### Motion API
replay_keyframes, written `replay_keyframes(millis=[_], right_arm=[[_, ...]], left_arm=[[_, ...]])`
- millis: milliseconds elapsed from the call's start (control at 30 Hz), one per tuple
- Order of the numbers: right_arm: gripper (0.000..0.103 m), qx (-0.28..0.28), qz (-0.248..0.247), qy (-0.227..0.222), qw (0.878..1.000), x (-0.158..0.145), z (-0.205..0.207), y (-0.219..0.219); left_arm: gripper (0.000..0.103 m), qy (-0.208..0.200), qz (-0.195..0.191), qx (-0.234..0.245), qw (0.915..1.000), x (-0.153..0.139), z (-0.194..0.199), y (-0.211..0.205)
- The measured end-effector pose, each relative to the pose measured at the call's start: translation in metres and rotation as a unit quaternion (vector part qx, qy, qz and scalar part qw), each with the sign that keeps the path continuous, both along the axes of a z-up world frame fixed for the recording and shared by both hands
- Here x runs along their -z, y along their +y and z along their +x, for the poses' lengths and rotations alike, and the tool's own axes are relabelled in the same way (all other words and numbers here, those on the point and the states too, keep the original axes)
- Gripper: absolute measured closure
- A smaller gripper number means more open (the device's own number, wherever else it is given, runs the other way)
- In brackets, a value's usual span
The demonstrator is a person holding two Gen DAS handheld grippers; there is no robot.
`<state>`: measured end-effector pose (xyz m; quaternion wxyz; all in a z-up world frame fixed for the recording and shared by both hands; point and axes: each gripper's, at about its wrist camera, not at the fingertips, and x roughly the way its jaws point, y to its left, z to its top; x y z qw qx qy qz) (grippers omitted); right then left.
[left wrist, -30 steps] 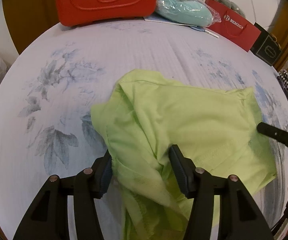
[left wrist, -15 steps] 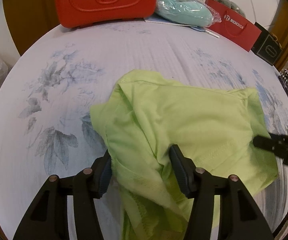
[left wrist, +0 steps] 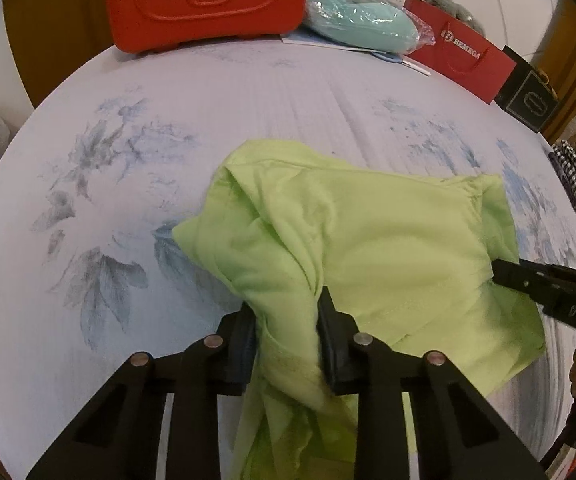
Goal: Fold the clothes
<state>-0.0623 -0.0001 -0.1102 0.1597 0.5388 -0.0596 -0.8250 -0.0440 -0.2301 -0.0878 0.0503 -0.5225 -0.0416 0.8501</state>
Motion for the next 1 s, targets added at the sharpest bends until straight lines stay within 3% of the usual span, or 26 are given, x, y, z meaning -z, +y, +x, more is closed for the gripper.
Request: replay_keyframes(millis=[133, 233, 400, 567, 1000], right_arm=[[0.084, -0.016, 0.052, 0.028, 0.998, -0.001, 0.007, -0.014], [0.084, -0.022, 0.063, 0.032, 0.997, -0.002, 0.009, -0.017], [0.086, -0.023, 0.055, 0.032, 0.998, -0.003, 0.012, -0.013], [0.086, -0.006, 0.014, 0.015, 1.000, -0.001, 0.003, -0.001], [0.086, -0.002, 0.018, 0.030, 0.999, 0.000, 0.006, -0.006]], left_arm=[[0.078, 0.003, -0.004, -0.002, 1.0000, 0.000, 0.000, 0.002], [0.084, -0.003, 0.004, -0.002, 1.0000, -0.001, 0.000, 0.003], [0.083, -0.009, 0.013, -0.006, 0.9999, 0.000, -0.001, 0.002], [0.080, -0.001, 0.010, -0.001, 0.9999, 0.000, -0.001, 0.003], [0.080, 0.009, 0.010, -0.006, 0.9999, 0.002, 0.005, 0.003]])
